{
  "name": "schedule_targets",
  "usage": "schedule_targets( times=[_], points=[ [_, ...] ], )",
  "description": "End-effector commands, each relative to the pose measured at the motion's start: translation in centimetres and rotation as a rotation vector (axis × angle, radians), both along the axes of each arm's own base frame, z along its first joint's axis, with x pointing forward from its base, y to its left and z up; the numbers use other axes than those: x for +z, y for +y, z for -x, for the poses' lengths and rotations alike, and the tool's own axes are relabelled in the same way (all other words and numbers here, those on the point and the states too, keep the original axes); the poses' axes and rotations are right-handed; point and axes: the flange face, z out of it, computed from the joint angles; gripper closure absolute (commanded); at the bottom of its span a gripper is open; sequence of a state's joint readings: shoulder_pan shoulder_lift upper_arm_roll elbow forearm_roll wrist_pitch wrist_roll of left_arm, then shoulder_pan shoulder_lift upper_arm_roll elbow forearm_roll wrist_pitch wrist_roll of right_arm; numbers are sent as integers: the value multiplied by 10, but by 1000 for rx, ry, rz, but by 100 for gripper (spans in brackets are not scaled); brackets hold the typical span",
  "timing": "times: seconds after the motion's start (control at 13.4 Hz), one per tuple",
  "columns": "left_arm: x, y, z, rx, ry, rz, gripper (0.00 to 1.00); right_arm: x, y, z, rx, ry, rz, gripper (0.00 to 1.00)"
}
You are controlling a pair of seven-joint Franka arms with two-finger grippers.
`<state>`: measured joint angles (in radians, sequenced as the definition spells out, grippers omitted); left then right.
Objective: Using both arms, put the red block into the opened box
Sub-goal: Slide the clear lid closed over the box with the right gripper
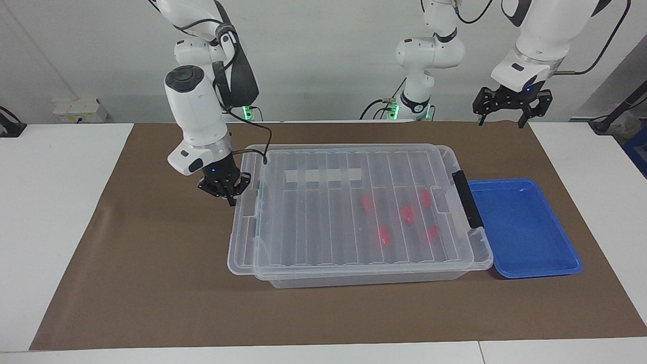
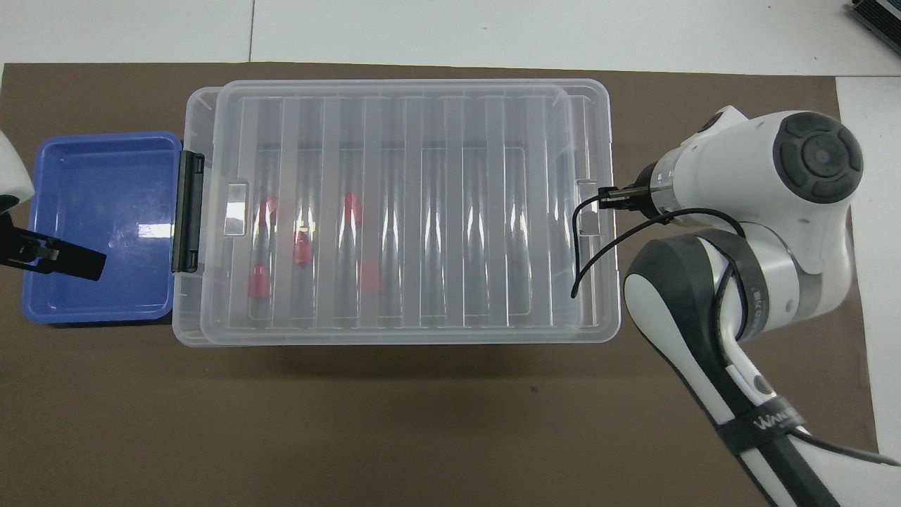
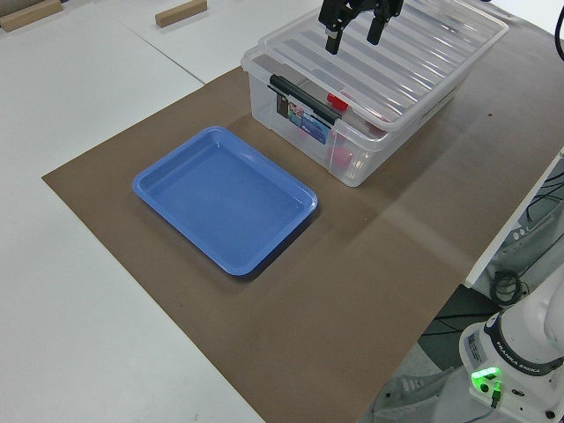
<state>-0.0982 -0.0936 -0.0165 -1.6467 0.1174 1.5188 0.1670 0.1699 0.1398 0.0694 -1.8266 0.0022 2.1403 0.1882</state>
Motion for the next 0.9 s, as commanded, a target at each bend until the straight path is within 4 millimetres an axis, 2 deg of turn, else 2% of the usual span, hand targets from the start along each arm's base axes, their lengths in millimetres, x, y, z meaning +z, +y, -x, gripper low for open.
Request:
schedule_targets(
  times=[0.0, 0.45, 0.82],
  points=[
    [0, 2, 5, -1, -12, 18, 0, -1, 14, 5, 4, 8, -33, 100],
    [0, 2, 5, -1, -11, 19, 0, -3, 26, 7, 14, 11, -51, 100],
    [0, 2, 5, -1, -12, 18, 0, 13, 8, 9, -14, 9, -50, 100]
  ],
)
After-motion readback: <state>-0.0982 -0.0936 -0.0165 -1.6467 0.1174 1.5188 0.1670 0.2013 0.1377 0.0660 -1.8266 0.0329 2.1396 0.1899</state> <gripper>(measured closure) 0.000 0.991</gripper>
